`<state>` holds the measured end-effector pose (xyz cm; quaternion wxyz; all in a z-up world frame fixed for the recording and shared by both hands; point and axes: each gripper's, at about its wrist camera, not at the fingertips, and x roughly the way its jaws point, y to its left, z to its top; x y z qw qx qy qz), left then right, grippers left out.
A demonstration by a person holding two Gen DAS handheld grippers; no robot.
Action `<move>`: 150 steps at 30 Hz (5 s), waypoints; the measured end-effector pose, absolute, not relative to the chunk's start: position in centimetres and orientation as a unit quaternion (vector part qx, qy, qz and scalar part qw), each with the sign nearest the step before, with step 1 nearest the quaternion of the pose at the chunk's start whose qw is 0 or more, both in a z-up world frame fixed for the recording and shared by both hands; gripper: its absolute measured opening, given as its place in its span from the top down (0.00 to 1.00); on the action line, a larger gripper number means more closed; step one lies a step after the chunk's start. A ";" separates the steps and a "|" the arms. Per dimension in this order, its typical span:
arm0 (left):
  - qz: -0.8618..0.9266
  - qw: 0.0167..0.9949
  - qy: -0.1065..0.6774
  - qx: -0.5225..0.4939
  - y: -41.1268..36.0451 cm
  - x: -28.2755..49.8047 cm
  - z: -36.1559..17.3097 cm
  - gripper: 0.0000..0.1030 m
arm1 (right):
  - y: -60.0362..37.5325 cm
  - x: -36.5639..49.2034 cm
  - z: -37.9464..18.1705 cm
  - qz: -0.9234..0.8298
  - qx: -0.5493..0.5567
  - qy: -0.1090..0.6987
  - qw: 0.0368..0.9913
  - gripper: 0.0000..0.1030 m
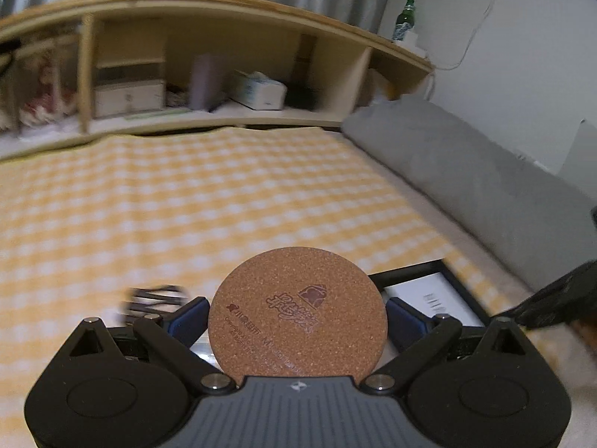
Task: Organize rigid objects
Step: 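Grasp the cork coaster with the left tool and lay it on the CHANEL box, then open the left tool and reach it to the dark hair clip, then grasp the hair clip with the left tool and lower it into the black box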
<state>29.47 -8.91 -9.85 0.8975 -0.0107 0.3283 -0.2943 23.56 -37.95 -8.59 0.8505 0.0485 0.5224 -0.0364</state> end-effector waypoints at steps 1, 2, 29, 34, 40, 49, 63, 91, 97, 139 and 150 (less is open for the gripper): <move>-0.300 0.894 0.333 -0.019 -10.0 29.3 -10.0 0.04 | -37.8 23.2 -8.5 -0.034 0.043 0.522 0.851 0.97; -0.305 0.890 0.339 -0.024 -11.1 29.1 -10.1 0.04 | -37.8 23.0 -8.5 -0.032 0.035 0.521 0.852 0.96; -0.296 0.854 0.421 -0.073 -24.3 29.7 -14.2 0.02 | -36.5 21.5 -8.9 -0.005 0.029 0.517 0.856 0.95; -0.294 0.856 0.417 -0.076 -22.4 29.0 -13.7 0.12 | -36.4 20.9 -8.5 -0.002 0.032 0.518 0.855 0.95; -0.300 0.841 0.435 -0.114 -22.0 29.4 -14.2 0.22 | -36.1 20.6 -8.4 -0.001 0.023 0.519 0.855 0.95; -0.309 0.842 0.431 -0.096 -23.0 28.8 -13.7 0.23 | -36.1 20.6 -8.5 -0.001 0.021 0.518 0.855 0.95; -0.332 0.857 0.388 -0.072 -20.4 25.9 -9.3 0.00 | -35.9 20.7 -8.7 -0.002 0.015 0.519 0.855 0.95; -0.141 0.923 0.352 -0.064 -2.1 32.1 -12.7 0.00 | -35.7 20.8 -9.0 -0.007 -0.010 0.522 0.853 0.95; -0.156 0.923 0.347 -0.058 -1.7 33.4 -15.4 0.00 | -35.8 20.8 -9.0 -0.006 -0.012 0.522 0.853 0.95; -0.317 0.879 0.352 -0.061 -9.5 26.5 -8.8 0.41 | -35.7 21.2 -9.5 -0.006 -0.025 0.527 0.849 0.95; -0.344 0.871 0.349 0.043 -17.4 27.4 -11.5 0.41 | -35.7 21.1 -9.5 -0.004 -0.027 0.527 0.850 0.94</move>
